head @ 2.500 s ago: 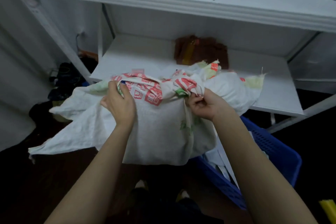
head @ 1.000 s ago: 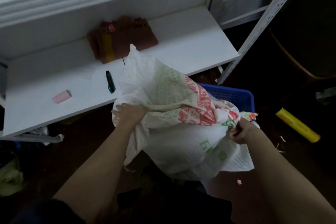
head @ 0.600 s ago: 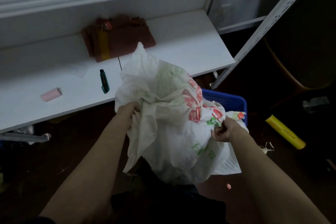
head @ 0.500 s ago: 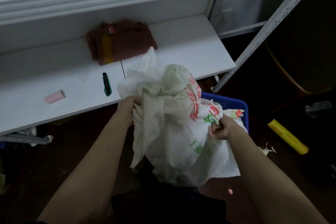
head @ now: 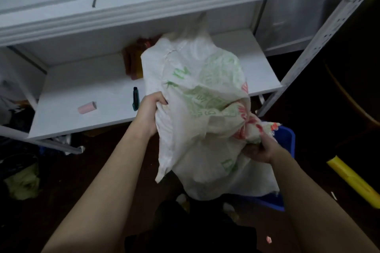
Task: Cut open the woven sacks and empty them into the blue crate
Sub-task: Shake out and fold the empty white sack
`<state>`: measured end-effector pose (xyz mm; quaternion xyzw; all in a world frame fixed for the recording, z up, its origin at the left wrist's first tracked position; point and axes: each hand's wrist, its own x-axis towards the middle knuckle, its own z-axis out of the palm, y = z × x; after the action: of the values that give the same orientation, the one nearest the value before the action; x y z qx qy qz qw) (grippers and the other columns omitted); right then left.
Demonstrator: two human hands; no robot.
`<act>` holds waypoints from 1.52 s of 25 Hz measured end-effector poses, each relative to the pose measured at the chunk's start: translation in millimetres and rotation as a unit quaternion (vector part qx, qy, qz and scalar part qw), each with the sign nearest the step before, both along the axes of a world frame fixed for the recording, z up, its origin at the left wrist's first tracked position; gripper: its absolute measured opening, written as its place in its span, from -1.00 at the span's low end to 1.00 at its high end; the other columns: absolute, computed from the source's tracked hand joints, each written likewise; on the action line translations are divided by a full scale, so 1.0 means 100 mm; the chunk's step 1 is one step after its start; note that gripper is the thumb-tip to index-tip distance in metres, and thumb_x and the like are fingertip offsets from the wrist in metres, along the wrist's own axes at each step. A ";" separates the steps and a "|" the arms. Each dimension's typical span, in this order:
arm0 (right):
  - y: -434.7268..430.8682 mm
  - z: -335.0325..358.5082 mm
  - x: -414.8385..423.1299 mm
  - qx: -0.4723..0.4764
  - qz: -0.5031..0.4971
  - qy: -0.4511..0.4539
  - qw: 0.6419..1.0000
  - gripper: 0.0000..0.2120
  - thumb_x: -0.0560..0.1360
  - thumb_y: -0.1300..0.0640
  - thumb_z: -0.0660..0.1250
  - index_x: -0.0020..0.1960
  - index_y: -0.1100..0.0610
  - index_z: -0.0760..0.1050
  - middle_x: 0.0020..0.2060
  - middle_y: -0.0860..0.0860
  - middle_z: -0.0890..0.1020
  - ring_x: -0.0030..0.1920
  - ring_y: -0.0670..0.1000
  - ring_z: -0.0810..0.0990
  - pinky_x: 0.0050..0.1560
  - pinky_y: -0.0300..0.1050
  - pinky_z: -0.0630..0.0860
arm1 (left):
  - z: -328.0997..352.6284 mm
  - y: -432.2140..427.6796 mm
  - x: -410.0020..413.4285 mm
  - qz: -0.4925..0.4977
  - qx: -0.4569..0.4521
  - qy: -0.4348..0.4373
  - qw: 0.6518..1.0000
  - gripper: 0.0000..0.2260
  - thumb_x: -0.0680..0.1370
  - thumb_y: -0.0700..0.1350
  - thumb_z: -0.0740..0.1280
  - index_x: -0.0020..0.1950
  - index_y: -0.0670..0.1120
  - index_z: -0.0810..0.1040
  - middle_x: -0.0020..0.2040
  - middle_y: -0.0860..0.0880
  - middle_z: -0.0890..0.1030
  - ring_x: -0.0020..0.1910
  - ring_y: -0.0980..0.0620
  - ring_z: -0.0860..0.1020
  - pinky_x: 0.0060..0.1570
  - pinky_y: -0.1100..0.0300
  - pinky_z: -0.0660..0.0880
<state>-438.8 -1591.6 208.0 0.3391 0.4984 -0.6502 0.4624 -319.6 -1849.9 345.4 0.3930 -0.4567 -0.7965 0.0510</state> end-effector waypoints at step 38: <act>0.64 1.06 -0.06 0.116 0.524 0.453 0.712 -0.92 0.46 0.25 0.21 -0.11 0.12 0.47 -0.17 0.02 0.50 -0.15 0.00 0.48 -0.27 -0.41 0.25 | -0.61 1.56 -0.62 -0.549 -0.677 -0.215 0.440 -0.35 0.53 -0.17 0.23 0.52 0.06 -0.02 0.52 -0.23 -0.22 0.51 -0.20 -0.20 0.43 -0.10 -0.03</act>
<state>-444.4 -1527.5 314.0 -0.2605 0.8172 -0.3166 0.4050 -382.1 -1694.2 284.6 0.0592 -0.9670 0.0152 -0.2474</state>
